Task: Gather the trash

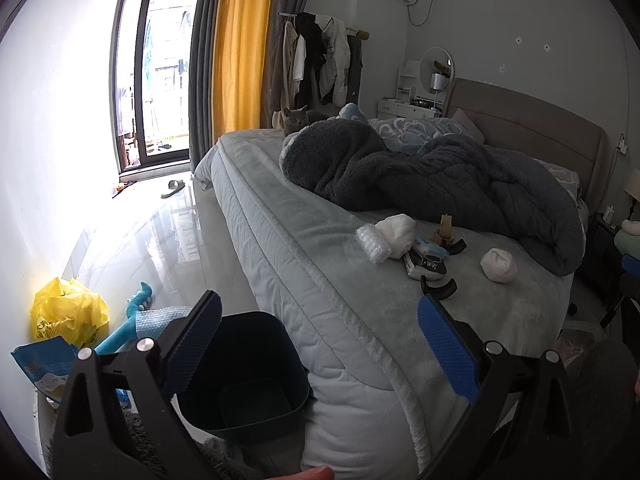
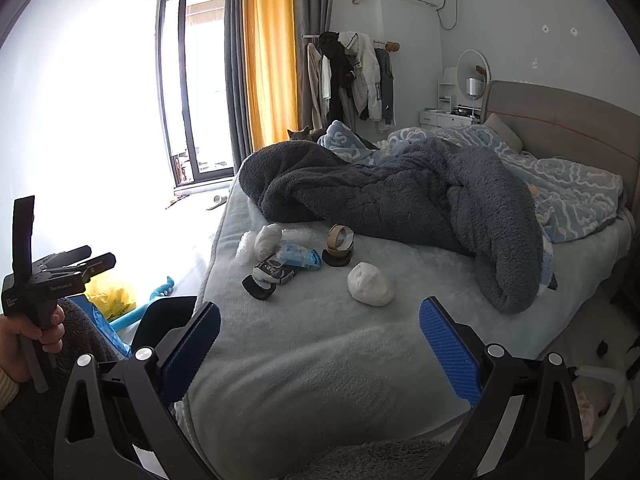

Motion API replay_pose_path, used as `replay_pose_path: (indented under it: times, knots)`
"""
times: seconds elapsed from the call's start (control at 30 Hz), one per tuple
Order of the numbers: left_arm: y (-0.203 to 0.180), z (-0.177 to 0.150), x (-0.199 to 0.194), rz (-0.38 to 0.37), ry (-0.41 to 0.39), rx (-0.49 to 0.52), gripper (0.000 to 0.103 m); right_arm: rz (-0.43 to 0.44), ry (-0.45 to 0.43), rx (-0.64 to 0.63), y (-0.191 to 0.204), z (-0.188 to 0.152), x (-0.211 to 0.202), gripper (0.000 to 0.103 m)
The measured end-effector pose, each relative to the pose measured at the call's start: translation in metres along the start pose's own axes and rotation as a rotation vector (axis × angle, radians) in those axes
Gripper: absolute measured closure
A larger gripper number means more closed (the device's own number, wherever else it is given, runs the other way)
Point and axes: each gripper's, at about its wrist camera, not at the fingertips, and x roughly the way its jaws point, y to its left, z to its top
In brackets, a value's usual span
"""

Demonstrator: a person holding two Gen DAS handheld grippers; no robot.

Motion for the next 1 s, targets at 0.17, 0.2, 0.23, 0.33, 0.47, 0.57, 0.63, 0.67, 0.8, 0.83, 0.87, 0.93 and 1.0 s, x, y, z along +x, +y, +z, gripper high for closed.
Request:
replay_pose_path:
  times: [0.17, 0.2, 0.23, 0.33, 0.47, 0.57, 0.63, 0.67, 0.8, 0.83, 0.87, 0.93, 1.0]
  knots:
    - [-0.0001, 0.0000, 0.0000, 0.000, 0.001, 0.001, 0.003, 0.000, 0.000, 0.001, -0.0008, 0.0005, 0.0008, 0.003]
    - [-0.0001, 0.0000, 0.0001, 0.001, 0.001, 0.001, 0.003, 0.000, 0.001, 0.001, -0.0008, 0.0006, 0.0008, 0.003]
    - [-0.0002, 0.0000, 0.0001, 0.001, 0.001, 0.001, 0.003, 0.000, 0.001, 0.001, -0.0001, 0.0005, 0.0004, 0.003]
    - [-0.0001, 0.0000, 0.0001, 0.001, 0.001, 0.001, 0.003, -0.001, 0.001, 0.001, 0.0008, -0.0019, 0.0006, 0.003]
    - [-0.0003, 0.0000, 0.0002, 0.001, 0.001, 0.002, 0.003, -0.001, 0.002, 0.001, 0.0005, -0.0017, 0.0009, 0.003]
    - [-0.0003, 0.0000, 0.0002, 0.001, 0.002, 0.002, 0.003, -0.001, 0.003, 0.000, 0.0006, -0.0017, 0.0010, 0.003]
    - [-0.0003, 0.0000, 0.0003, 0.001, 0.002, 0.002, 0.003, -0.001, 0.003, 0.000, 0.0013, -0.0021, 0.0006, 0.003]
    - [-0.0004, 0.0001, 0.0003, 0.001, 0.002, 0.002, 0.003, -0.001, 0.003, 0.000, 0.0011, -0.0020, 0.0008, 0.003]
    - [-0.0004, 0.0001, 0.0004, 0.001, 0.003, 0.003, 0.003, -0.001, 0.004, 0.000, 0.0010, -0.0014, 0.0009, 0.003]
    - [-0.0005, 0.0001, 0.0004, 0.001, 0.003, 0.003, 0.003, -0.001, 0.004, -0.001, 0.0012, -0.0013, 0.0008, 0.003]
    - [-0.0004, 0.0001, 0.0003, 0.001, 0.003, 0.003, 0.003, -0.002, 0.005, -0.001, 0.0014, -0.0013, 0.0007, 0.003]
    - [-0.0005, 0.0001, 0.0003, 0.001, 0.003, 0.004, 0.003, -0.002, 0.004, -0.002, 0.0016, -0.0012, 0.0002, 0.003]
    - [-0.0005, 0.0001, 0.0004, 0.002, 0.004, 0.004, 0.003, -0.001, 0.005, -0.001, 0.0011, -0.0006, 0.0007, 0.003]
